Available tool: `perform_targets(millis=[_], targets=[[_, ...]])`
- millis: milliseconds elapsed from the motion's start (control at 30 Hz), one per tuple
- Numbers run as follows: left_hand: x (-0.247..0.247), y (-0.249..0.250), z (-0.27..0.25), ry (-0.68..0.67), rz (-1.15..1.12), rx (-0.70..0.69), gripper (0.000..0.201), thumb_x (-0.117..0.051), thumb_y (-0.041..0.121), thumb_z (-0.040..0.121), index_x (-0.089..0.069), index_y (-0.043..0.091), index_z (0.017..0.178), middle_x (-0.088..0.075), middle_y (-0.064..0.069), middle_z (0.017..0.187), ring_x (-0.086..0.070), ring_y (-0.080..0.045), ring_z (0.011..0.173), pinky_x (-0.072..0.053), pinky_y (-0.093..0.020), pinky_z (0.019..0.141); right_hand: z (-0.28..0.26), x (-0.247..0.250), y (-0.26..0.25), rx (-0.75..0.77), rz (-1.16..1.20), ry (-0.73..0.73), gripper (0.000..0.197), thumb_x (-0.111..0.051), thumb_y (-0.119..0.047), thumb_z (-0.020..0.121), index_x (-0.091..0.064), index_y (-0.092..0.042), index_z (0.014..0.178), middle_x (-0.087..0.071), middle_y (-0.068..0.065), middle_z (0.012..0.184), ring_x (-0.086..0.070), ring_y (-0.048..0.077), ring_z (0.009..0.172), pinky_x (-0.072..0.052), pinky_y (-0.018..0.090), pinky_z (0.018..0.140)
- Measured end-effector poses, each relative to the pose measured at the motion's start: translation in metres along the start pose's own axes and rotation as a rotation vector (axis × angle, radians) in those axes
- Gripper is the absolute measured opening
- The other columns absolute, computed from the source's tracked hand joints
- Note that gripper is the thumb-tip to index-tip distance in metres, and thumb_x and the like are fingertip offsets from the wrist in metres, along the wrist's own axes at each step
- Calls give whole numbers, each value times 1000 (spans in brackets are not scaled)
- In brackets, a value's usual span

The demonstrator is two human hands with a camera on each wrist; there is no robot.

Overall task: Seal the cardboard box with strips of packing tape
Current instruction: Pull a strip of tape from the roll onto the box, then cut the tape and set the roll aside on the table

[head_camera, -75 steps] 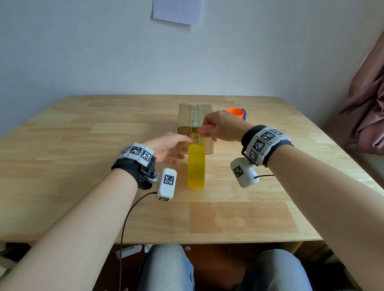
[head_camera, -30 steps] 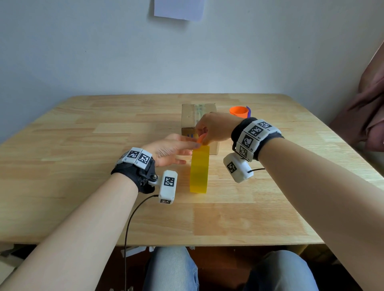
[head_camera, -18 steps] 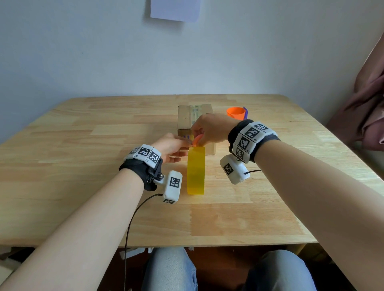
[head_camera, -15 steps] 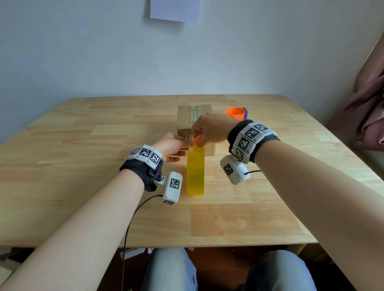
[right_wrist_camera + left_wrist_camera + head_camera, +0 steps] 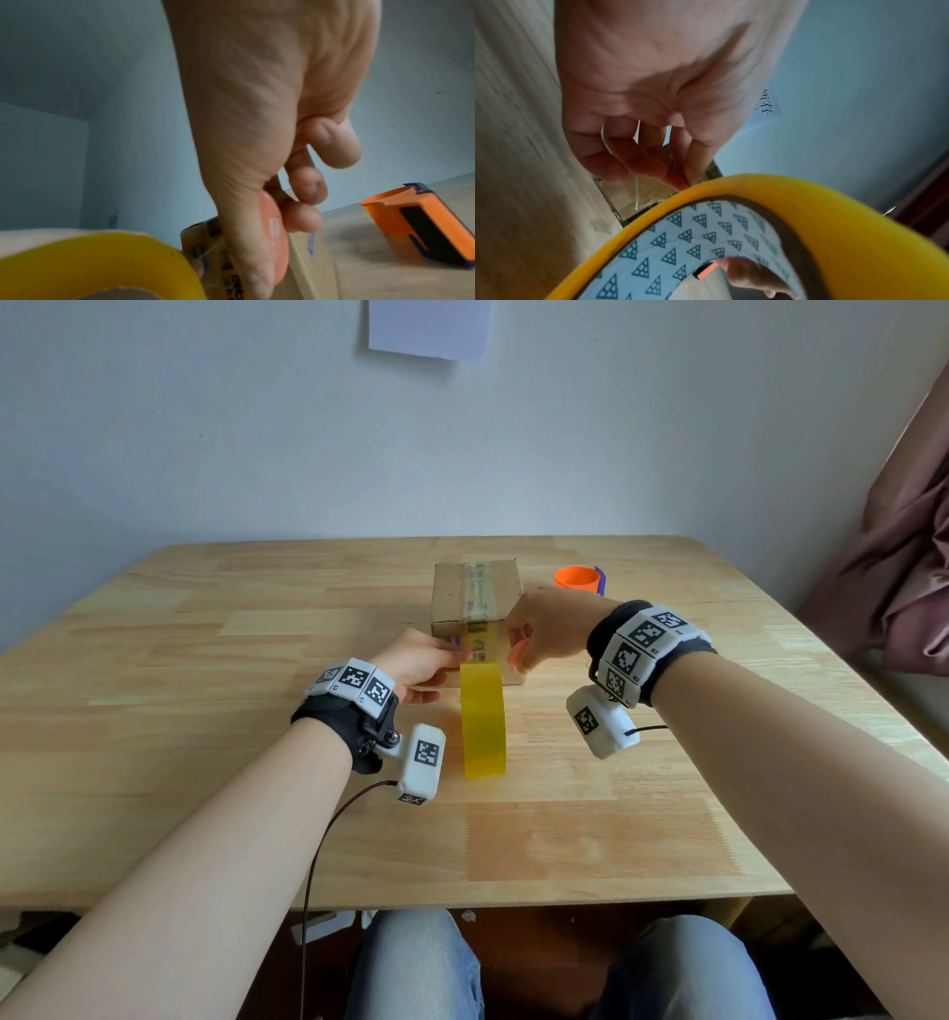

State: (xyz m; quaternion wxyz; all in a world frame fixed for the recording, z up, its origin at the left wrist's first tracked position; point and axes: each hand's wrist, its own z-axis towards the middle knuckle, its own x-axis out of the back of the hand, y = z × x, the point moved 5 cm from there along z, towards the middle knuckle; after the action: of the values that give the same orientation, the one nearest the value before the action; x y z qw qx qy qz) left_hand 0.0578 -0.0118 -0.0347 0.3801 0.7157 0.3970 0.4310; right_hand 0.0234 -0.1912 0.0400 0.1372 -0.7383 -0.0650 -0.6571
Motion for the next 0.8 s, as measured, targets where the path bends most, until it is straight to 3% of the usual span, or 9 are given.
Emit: perform_targets(millis=[100,200,267,433,567,700,800], targets=[[-1,0,-2,0,-8,3,18,-75,28,93,-78,20,109,-71,1,92,-64,-16,85,-56,-32,69,-7,-8,23,-92,73,-30,14,-75,-36,86,-76,-23,90,-74,-2,82,-70,19,79,-60,37,77],[-3,1,-6,-17,-20,5,9,-72,25,96,-77,22,103,-71,1,93,-66,-16,83,-56,-33,71,-18,-18,47,-210,171,-26,23,-70,-38,90,-76,-16,87,-74,0,73,-63,17,62,-51,27,57],[-4,1,-8,-37,-37,17,8,-72,25,96,-76,22,102,-73,-1,95,-67,-17,81,-58,-34,71,-26,-28,63,-291,231,-50,27,-67,-39,93,-74,-14,90,-73,0,76,-60,14,58,-43,24,49],[-6,0,-12,-64,-50,40,11,-73,25,95,-75,20,104,-74,-4,97,-68,-17,87,-60,-34,68,-40,-64,104,-507,417,-88,31,-64,-41,95,-73,-11,94,-78,1,85,-64,17,63,-46,27,54],[-6,1,-13,-57,-39,40,10,-72,23,95,-75,21,105,-72,-6,104,-67,-19,92,-60,-34,67,-48,-85,124,-629,613,-29,31,-66,-32,96,-70,-5,83,-68,3,60,-55,16,45,-42,22,42],[-6,2,-15,-67,-45,41,8,-72,20,96,-74,21,104,-73,-5,101,-68,-18,87,-59,-34,68,-45,-90,129,-646,625,11,35,-67,-36,94,-68,-6,76,-67,5,62,-55,18,47,-44,25,51],[-6,2,-14,-78,-61,24,10,-73,18,95,-73,19,105,-76,-3,96,-72,-16,80,-60,-33,68,-43,-91,131,-681,529,-10,49,-69,-51,90,-72,-2,93,-73,8,76,-63,23,60,-49,30,61]])
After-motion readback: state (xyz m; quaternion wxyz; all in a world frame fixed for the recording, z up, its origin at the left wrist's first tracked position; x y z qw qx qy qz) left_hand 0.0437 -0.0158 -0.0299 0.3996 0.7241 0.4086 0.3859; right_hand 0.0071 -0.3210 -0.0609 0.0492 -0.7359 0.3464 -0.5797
